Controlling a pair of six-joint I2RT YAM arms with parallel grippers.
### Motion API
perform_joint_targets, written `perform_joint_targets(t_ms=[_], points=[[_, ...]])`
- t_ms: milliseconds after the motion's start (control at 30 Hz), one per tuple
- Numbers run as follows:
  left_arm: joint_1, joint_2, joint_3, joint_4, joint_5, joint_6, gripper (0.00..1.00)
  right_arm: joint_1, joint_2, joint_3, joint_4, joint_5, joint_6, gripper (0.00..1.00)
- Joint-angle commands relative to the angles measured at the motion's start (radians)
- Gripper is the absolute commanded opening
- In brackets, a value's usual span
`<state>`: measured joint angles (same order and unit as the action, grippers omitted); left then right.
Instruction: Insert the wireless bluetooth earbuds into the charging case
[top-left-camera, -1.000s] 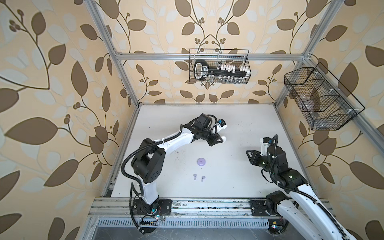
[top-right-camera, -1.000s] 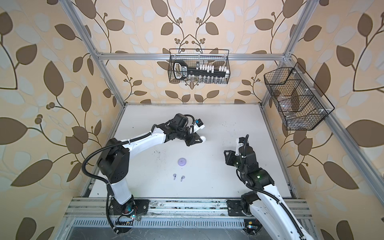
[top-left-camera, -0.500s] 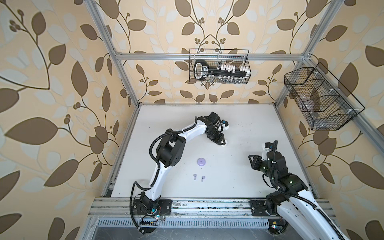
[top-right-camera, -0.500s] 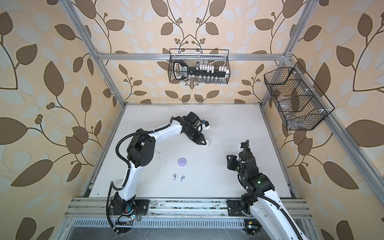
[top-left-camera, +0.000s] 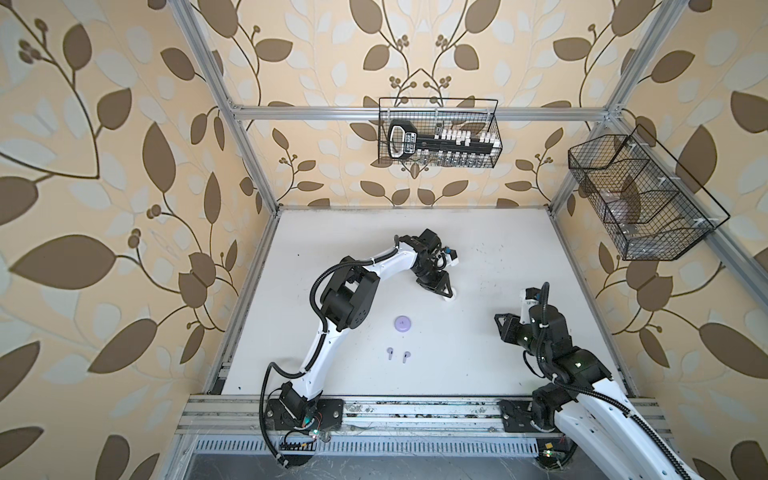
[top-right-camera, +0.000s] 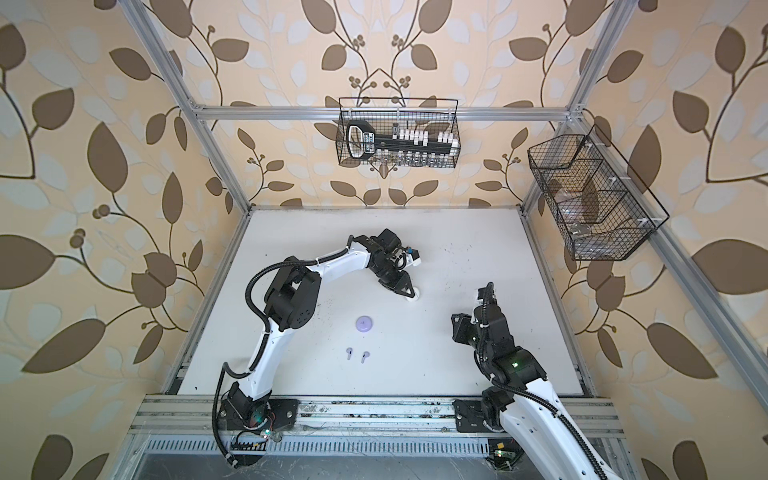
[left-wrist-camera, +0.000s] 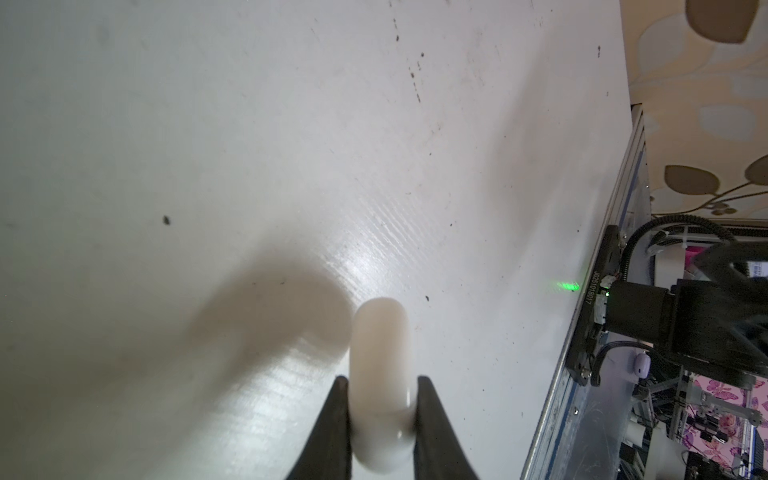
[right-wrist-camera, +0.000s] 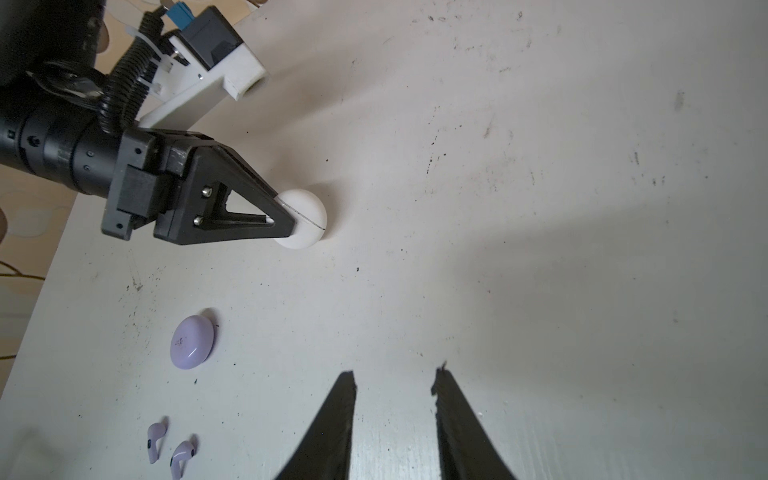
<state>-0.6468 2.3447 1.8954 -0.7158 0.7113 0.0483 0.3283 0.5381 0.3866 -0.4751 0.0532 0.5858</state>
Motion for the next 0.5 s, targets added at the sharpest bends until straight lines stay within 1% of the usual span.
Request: perform_joint_targets(t_ms=[0,233,400,467], points=[[0.004,0.003,0.046,-0.036,0.059,0.004,0.0,0.009,-0.005,-0.014,0.001,0.016,0.002,0.34],[0.004,0.055,0.111,-0.075,0.066,0.005,0.0,0.029,-0.022,-0.027,-0.006,0.011,0.019,0.34],[0.004,0.057,0.117,-0.07,0.04,0.012,0.0,0.047,-0.035,-0.035,-0.016,0.012,0.035,0.34],[0.004,0.058,0.114,-0.068,0.035,0.013,0.02,0.054,-0.038,-0.037,-0.016,0.011,0.038,0.34]])
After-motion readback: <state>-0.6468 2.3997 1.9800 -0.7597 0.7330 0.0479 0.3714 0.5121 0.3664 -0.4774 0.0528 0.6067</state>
